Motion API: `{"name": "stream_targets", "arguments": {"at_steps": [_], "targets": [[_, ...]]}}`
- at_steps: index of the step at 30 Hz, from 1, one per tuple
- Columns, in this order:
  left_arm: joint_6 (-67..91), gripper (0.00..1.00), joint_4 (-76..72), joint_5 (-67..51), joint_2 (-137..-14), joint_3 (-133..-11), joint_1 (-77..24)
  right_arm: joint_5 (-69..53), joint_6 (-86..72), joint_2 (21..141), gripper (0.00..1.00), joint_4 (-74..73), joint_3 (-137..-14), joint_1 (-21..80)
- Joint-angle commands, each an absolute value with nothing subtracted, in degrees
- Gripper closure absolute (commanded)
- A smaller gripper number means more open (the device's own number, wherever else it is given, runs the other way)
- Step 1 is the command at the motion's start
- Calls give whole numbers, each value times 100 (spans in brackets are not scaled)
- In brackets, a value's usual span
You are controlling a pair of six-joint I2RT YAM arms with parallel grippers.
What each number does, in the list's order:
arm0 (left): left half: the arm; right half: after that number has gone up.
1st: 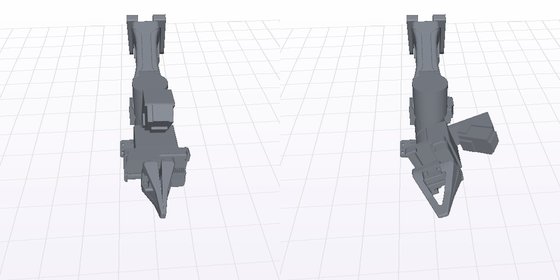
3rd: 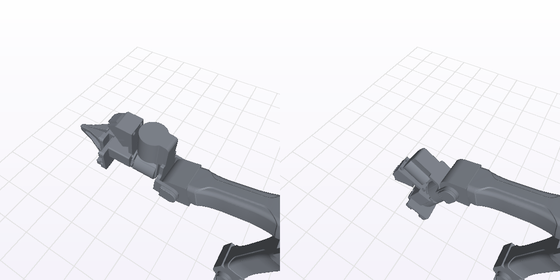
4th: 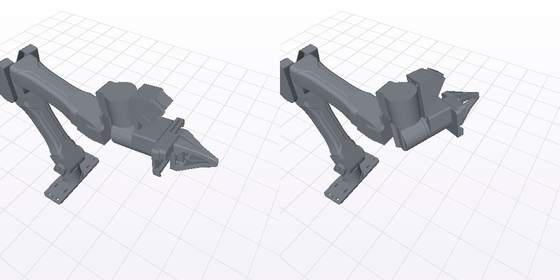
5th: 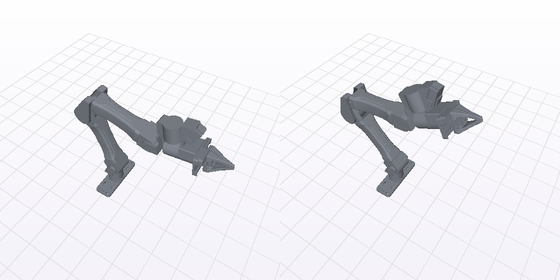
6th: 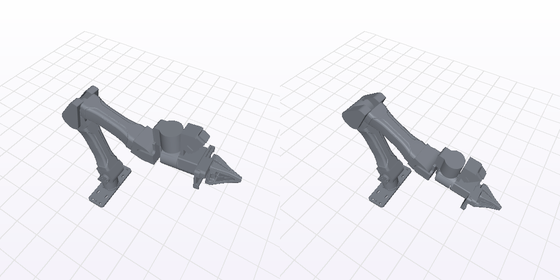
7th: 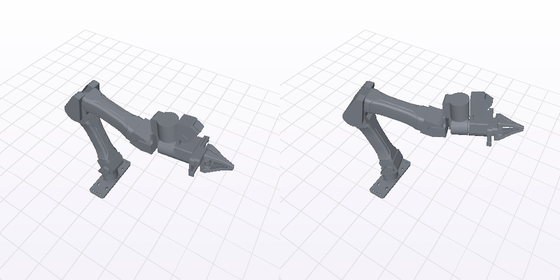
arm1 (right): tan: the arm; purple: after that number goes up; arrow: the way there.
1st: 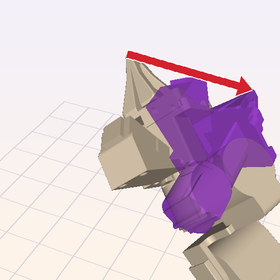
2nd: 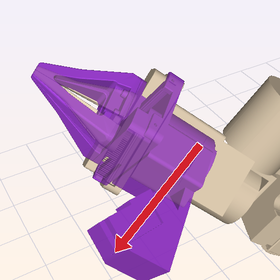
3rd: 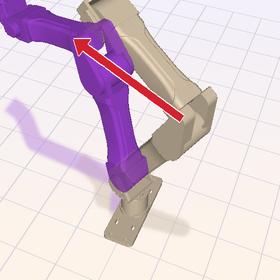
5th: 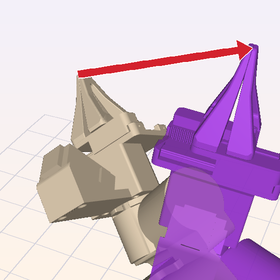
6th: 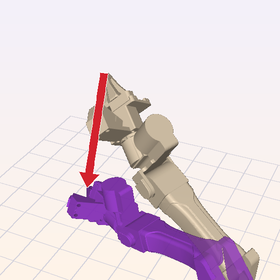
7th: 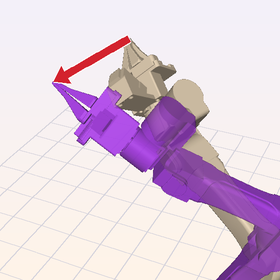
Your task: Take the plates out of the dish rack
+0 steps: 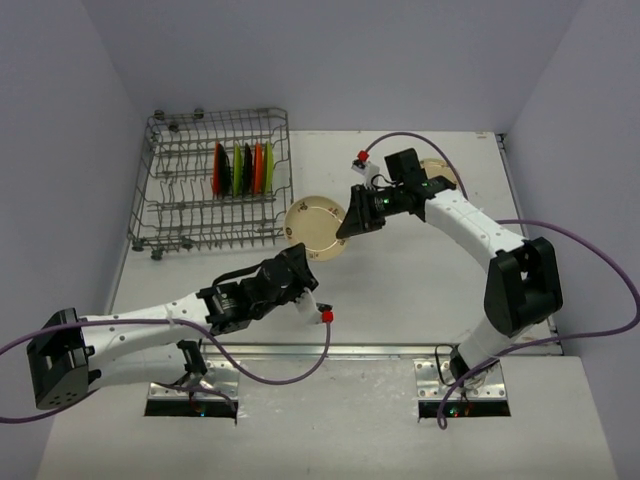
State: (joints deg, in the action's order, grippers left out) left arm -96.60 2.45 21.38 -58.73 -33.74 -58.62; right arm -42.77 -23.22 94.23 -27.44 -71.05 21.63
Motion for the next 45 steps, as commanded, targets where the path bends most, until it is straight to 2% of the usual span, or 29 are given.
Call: {"name": "stream_targets", "arguments": {"at_steps": [1,2,3,4,5,7,8,10,13,19,22,29,34,38,40,42,45], "targets": [[-9700,100,-359,2263,-5864,-3549,-5950,-4292,-2215,9350,94,-2561,-7193,2206],[-9672,97,-419,2289,-5874,-3539,-5950,-4262,-2219,9338,100,-2577,-7204,2203],[-9598,82,-543,2316,-5890,-3523,-5950,-4258,-2241,9313,100,-2584,-7190,2185],[-9538,78,-595,2361,-5900,-3512,-5950,-4284,-2246,9287,100,-2584,-7188,2149],[-9481,47,-658,2463,-5916,-3486,-5947,-4315,-2286,9260,100,-2583,-7179,2042],[-9319,4,-1021,2634,-5940,-3431,-5909,-4430,-2433,9206,100,-2576,-7148,1694],[-9239,0,-1107,2684,-5957,-3435,-5868,-4592,-2505,9210,100,-2568,-7146,1501],[-8939,0,-1109,2739,-5997,-3564,-5748,-4698,-2681,9279,100,-2559,-7146,1019],[-7389,0,-417,2917,-6431,-4977,-5210,-4735,-2909,9580,100,-2583,-7235,-360],[-3180,0,2209,2590,-8037,-8158,-3775,-3894,-2827,10241,100,-2578,-8000,-1482],[-2182,0,2969,2198,-8498,-9276,-3175,-3762,-2900,10790,100,-2610,-8533,-1818],[-750,0,3765,851,-9014,-9745,-2172,-3668,-3084,11610,100,-2628,-9399,-2004],[-186,0,3988,-202,-9105,-9670,-1239,-3479,-3076,12061,99,-2628,-9703,-2004],[-56,0,3906,-520,-9030,-9472,-880,-3429,-3076,12298,98,-2628,-9882,-2004],[-56,0,3894,-605,-8988,-9392,-775,-3362,-3072,12395,92,-2640,-9930,-2004],[-53,0,3884,-623,-8964,-9350,-747,-3260,-3050,12463,79,-2664,-9977,-2004],[-53,0,3833,-575,-8898,-9260,-738,-3188,-3021,12489,43,-2758,-10074,-2004]]}}
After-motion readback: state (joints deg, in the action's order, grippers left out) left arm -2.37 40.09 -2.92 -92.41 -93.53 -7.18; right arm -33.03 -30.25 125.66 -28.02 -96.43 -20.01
